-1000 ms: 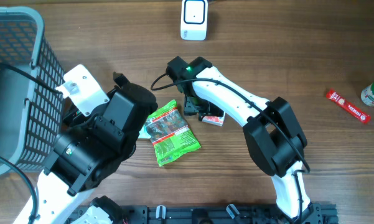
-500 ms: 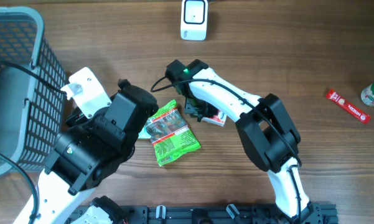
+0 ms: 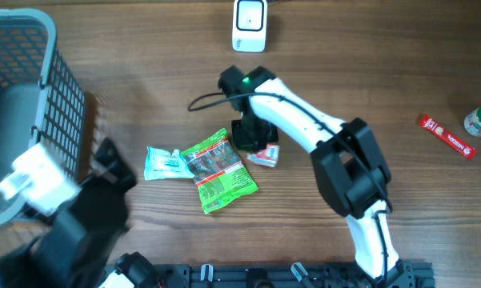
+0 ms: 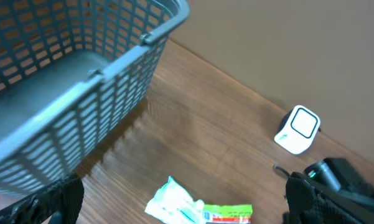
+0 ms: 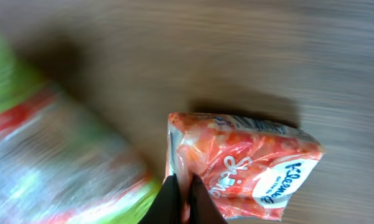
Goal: Scan the item barcode
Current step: 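Reach the right gripper to the red-white Kleenex pack and grasp it, then lift the Kleenex pack and carry it toward the scanner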
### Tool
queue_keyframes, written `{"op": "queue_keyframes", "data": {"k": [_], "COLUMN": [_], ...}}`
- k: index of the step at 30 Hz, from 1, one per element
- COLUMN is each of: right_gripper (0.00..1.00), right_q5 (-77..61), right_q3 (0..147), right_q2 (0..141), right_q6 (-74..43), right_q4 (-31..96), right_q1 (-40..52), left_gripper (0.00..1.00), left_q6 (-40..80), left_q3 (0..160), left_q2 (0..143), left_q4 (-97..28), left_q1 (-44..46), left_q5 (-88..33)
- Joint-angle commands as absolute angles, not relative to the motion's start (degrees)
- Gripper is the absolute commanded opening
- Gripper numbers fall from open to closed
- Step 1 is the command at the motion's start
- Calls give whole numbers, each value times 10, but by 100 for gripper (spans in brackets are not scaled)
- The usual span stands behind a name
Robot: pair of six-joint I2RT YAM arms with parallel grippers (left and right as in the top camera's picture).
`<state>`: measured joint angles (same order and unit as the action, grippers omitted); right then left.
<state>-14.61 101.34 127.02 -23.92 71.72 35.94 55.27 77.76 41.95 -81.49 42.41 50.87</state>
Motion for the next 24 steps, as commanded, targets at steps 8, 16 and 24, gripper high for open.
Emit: {"op": "queue_keyframes", "data": {"k": [8,16,24], "right_gripper": [4,4,4], "right_q5": [-435,-546,-567], "right_q3": [1032,1032,1032], "right_q2": [1155,1035,956], "right_q6": [202,376,673], "right_q4": [664,598,681], "right_q1": [276,276,275], "left_gripper": [100,100,100], "left_q6": [558,560,560], "left_q3": [764,754,754], "left_q2": [392,392,392], "left_q4": [-847,-828,-819], "left_q1": [440,440,440], "left_q5": [553,581,636]}}
